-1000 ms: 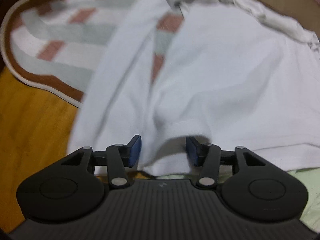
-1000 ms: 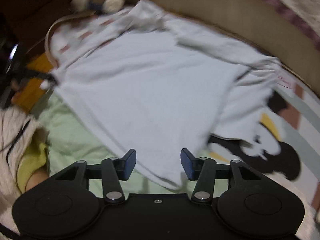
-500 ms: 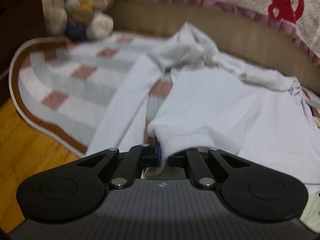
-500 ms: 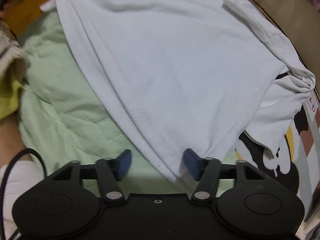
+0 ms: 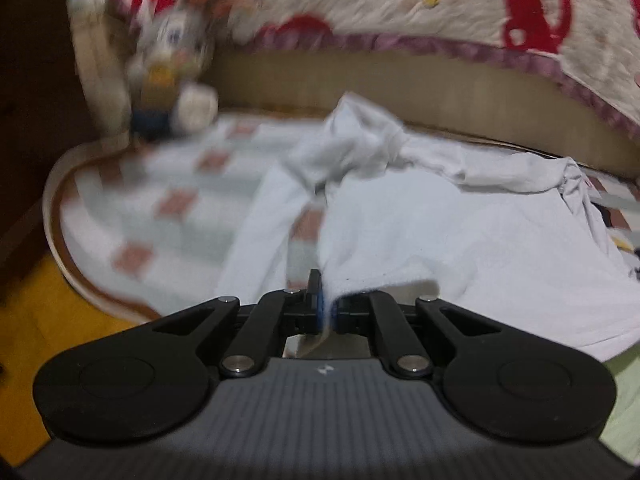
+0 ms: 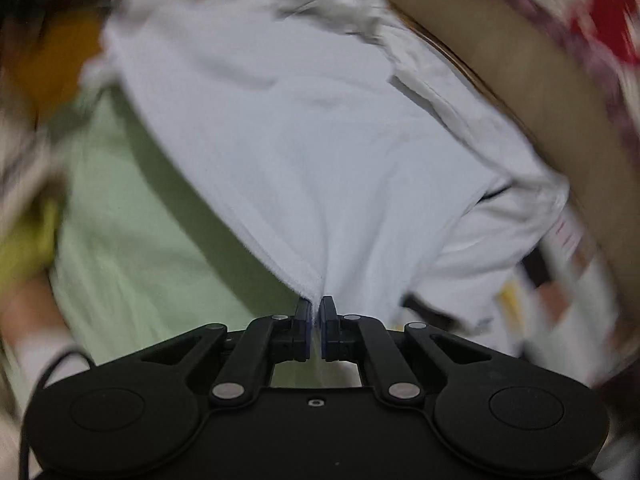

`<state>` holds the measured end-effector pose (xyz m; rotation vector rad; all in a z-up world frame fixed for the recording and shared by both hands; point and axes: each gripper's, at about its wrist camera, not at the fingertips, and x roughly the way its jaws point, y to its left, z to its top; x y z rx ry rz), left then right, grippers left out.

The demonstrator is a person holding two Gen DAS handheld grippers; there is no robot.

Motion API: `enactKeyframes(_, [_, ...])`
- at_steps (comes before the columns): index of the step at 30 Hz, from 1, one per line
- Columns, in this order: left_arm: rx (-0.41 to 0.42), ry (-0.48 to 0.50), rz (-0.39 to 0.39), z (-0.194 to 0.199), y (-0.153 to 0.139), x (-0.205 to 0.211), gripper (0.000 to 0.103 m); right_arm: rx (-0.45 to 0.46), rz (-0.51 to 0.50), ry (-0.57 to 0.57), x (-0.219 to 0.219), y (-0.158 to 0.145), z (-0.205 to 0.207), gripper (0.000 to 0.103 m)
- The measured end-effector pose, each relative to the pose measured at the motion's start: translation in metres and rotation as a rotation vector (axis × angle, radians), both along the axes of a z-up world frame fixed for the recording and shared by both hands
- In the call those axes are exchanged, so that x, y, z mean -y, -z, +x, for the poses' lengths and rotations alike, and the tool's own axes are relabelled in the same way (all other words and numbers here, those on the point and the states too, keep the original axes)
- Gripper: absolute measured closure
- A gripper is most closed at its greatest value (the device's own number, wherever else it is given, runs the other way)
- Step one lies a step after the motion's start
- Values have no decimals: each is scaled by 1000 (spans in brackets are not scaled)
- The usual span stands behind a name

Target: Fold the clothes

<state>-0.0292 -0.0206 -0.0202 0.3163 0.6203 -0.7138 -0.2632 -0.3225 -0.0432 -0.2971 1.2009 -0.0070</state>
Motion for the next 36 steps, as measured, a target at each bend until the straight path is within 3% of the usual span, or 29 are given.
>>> enactKeyframes(3, [29, -16, -8, -12, -26, -12, 99, 1, 65, -34, 1, -33, -12, 103])
enactKeyframes(6, [-23, -21, 10, -27, -22, -24, 99, 0, 174, -70, -9, -51, -31, 103])
enactKeyframes(11, [-44, -79, 268, -29, 39, -16, 99, -29, 303, -53, -14, -15, -45, 102])
enactKeyframes(13, [-79, -111, 261, -17, 51, -19, 99, 4, 372, 94, 5, 0, -38, 94])
enactKeyframes(14, [-101, -118, 244, -11, 53, -20, 99, 21, 407, 170, 15, 8, -34, 75])
enactKeyframes(16, [-95, -111, 202, -8, 46, -19, 99, 66, 538, 390, 51, 22, -28, 56])
enactKeyframes(19, [-59, -81, 210, -11, 41, -11, 99, 54, 665, 665, 96, 44, -20, 53])
enactKeyframes(22, [-42, -54, 244, -11, 46, -2, 99, 26, 748, 772, 109, 61, -14, 44])
enactKeyframes(27, [-66, -48, 253, -9, 55, 2, 98, -84, 636, 753, 92, 80, 2, 41])
enactKeyframes(32, [-159, -65, 269, -1, 65, 0, 97, -160, 595, 768, 82, 99, 19, 29])
enactKeyframes(34, [-196, -60, 282, 1, 71, 2, 97, -148, 598, 801, 83, 103, 21, 28])
enactKeyframes(35, [-209, -58, 288, 2, 73, 3, 97, -125, 603, 811, 84, 102, 20, 42])
enactKeyframes(36, [-222, -57, 294, 4, 75, 4, 97, -101, 609, 821, 85, 101, 20, 66])
